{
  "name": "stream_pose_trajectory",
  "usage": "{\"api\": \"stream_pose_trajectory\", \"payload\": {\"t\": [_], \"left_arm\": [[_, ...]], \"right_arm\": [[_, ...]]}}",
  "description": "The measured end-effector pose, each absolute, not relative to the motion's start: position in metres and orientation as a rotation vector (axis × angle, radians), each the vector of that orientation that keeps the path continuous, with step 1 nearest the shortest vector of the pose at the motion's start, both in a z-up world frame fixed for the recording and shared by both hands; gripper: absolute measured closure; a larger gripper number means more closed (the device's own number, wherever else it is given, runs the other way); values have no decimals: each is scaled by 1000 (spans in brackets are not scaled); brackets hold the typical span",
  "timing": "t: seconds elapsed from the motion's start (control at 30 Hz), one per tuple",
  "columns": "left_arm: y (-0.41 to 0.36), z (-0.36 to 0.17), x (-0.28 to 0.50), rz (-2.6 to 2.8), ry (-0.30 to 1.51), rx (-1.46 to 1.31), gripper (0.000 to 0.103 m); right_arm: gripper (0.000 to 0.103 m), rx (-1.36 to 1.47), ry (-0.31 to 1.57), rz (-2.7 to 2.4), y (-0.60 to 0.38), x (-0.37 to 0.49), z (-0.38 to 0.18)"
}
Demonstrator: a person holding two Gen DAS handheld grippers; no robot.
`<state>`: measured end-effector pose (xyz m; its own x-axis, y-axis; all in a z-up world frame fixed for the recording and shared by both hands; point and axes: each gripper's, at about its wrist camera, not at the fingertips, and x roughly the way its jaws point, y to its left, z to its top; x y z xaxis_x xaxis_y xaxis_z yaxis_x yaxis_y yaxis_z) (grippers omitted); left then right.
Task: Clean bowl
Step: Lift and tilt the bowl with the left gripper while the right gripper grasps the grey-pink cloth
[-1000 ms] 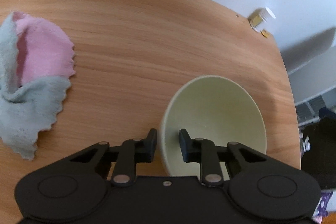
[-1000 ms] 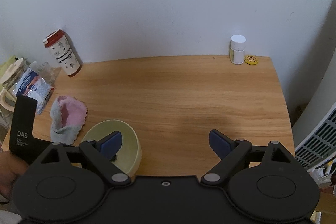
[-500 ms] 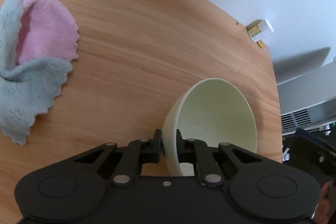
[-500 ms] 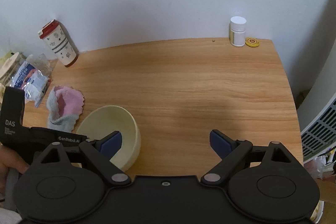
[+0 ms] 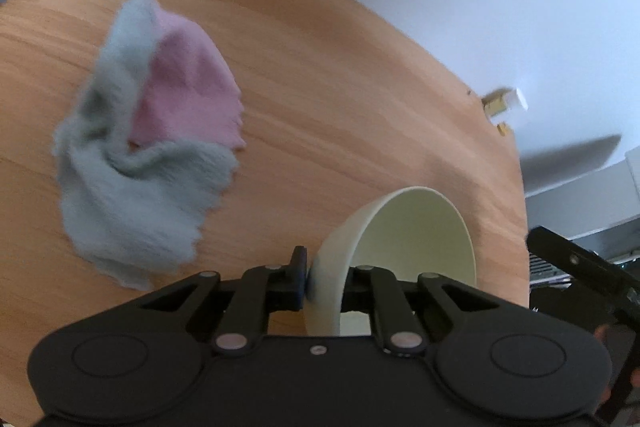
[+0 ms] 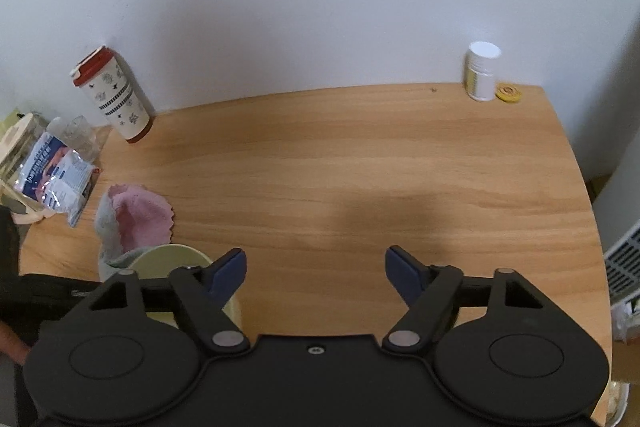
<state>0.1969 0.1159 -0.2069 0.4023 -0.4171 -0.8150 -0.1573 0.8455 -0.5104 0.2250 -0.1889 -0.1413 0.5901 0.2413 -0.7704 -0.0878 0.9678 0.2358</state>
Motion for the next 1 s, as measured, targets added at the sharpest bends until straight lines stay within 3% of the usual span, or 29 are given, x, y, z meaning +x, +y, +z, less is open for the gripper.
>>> {"api": "stream_pose_trajectory", "payload": {"t": [0.5, 0.73, 1.0], "left_arm": [[279, -182, 134, 113, 1056, -695, 90], [322, -195, 128, 137, 1064, -730, 89], [353, -202, 134, 98, 1074, -733, 89]], "right_arm": [[23, -71, 910, 392, -54, 261, -180], [19, -209, 891, 533, 34, 269, -191], [19, -209, 943, 520, 71, 282, -219]]}}
